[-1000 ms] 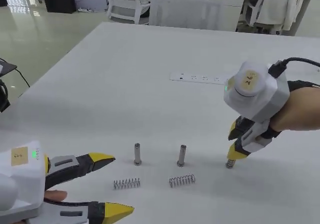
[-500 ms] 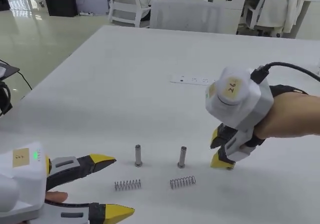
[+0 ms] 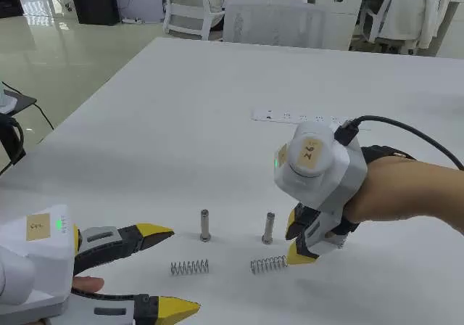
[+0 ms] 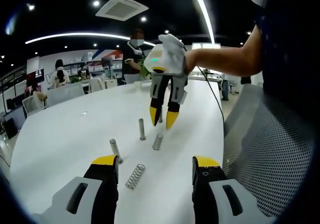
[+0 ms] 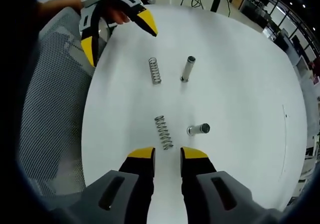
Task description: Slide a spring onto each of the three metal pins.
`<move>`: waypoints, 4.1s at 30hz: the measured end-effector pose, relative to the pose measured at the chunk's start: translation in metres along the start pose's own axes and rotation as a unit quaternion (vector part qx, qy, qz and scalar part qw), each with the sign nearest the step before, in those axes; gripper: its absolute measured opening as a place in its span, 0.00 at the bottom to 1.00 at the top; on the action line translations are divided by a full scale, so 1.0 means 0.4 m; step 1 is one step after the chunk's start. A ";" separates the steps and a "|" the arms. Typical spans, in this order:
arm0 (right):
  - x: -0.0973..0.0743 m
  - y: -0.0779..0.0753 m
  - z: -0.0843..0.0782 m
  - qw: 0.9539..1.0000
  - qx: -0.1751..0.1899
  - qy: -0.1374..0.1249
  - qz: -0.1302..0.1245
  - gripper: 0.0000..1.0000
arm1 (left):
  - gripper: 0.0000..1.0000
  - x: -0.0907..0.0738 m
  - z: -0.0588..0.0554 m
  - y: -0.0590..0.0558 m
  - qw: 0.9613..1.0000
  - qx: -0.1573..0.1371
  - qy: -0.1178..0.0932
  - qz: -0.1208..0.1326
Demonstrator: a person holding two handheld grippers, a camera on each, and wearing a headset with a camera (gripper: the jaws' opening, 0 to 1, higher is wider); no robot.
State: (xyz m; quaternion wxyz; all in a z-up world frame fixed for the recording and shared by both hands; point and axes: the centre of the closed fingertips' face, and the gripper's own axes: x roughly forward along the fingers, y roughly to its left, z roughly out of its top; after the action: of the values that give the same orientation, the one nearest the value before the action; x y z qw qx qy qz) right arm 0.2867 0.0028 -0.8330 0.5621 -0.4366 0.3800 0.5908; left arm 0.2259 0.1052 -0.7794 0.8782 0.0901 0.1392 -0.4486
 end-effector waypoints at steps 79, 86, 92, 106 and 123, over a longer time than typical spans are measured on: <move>-0.121 0.100 0.125 0.998 -0.047 -0.030 0.001 0.08 | 0.31 0.072 0.076 -0.048 0.996 0.052 -0.008 -0.078; -0.128 0.101 0.151 0.998 -0.056 -0.035 -0.005 0.08 | 0.25 0.080 0.101 -0.054 0.994 0.064 -0.014 -0.090; -0.132 0.105 0.164 0.997 -0.061 -0.038 -0.008 0.08 | 0.20 0.081 0.109 -0.054 0.993 0.069 -0.017 -0.093; -0.133 0.113 0.180 0.997 -0.063 -0.042 -0.006 0.08 | 0.05 0.080 0.114 -0.049 0.993 0.070 -0.022 -0.091; -0.137 0.117 0.173 0.996 -0.070 -0.047 -0.002 0.09 | 0.02 0.083 0.113 -0.059 0.992 0.083 -0.019 -0.098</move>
State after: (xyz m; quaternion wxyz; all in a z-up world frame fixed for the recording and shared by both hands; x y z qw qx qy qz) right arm 0.2331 0.0460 -0.7606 0.5489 -0.4471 0.3099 0.6347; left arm 0.2329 0.0534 -0.7481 0.8222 0.1398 0.0927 -0.5439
